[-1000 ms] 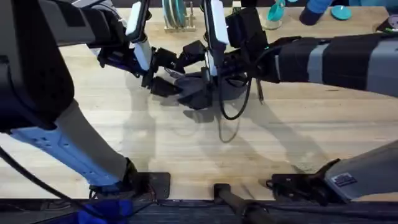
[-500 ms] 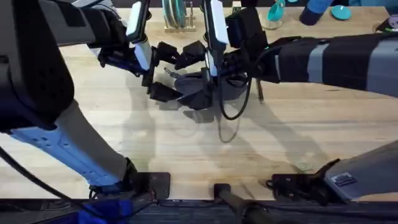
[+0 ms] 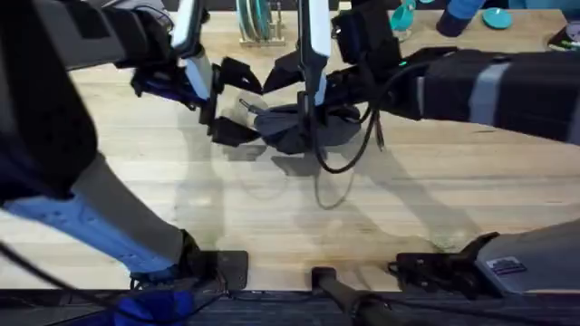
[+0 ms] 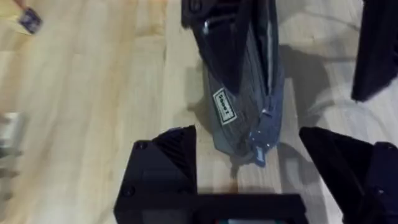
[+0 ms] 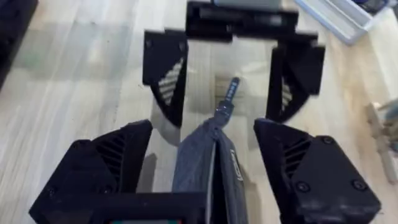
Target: Unzip the bag, pick up the pens from the table one at a time and place them inside, then zip the bag closed.
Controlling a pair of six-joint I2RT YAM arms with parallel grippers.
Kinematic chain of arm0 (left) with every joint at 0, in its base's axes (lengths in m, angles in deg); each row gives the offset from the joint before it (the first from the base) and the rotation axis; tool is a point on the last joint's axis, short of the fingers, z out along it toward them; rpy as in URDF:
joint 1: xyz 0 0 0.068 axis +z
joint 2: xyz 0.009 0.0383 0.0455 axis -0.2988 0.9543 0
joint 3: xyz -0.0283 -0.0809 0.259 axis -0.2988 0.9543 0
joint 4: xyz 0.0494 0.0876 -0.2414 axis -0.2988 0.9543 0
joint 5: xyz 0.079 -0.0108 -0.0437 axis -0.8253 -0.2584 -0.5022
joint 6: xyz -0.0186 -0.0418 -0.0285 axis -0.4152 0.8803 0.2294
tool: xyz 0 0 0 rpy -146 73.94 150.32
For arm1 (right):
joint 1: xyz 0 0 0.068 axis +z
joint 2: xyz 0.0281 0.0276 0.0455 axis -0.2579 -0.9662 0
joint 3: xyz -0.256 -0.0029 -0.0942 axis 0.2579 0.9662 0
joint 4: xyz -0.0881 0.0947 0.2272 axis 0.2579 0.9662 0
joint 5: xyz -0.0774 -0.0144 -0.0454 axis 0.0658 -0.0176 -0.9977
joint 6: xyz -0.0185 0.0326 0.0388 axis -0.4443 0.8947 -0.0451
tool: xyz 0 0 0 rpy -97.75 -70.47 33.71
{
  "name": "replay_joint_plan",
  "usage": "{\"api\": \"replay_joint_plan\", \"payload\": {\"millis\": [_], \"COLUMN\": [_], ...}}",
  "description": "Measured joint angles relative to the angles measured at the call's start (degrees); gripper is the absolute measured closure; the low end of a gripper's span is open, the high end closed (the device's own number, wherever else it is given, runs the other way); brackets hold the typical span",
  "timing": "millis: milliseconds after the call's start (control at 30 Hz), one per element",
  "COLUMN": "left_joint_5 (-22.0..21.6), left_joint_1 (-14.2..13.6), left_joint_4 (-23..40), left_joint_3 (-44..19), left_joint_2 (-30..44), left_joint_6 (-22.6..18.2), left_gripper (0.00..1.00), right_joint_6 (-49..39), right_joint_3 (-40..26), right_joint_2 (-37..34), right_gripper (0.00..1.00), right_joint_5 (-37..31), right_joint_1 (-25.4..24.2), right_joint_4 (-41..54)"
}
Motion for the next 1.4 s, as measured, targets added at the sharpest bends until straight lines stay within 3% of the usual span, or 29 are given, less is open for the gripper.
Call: {"api": "replay_joint_plan", "payload": {"millis": [233,567,967,1167,1400], "left_joint_5": [-0.2,-2.8,-7.7,-9.1,-13.3], "left_joint_1": [3.8,10.6,16.1,18.3,18.8], "left_joint_4": [3.7,14.6,22.3,25.0,26.3], "left_joint_3": [0.0,0.0,0.0,0.0,0.0], "left_joint_2": [-9.7,-22.6,-34.4,-40.6,-47.6], "left_joint_6": [-0.2,0.3,9.9,15.1,21.5], "left_gripper": [0.006,0.006,0.006,0.006,0.006], "right_joint_6": [0.2,0.5,5.2,9.2,11.8], "right_joint_3": [0.0,-0.8,-8.0,-12.2,-14.7], "right_joint_2": [6.2,16.2,27.3,28.7,28.8], "right_gripper": [0.005,0.006,0.005,0.005,0.005], "right_joint_5": [-5.6,-13.0,-25.7,-33.2,-39.6], "right_joint_1": [0.0,0.0,0.0,-0.6,-2.0], "right_joint_4": [7.1,24.1,43.6,52.8,58.7]}}
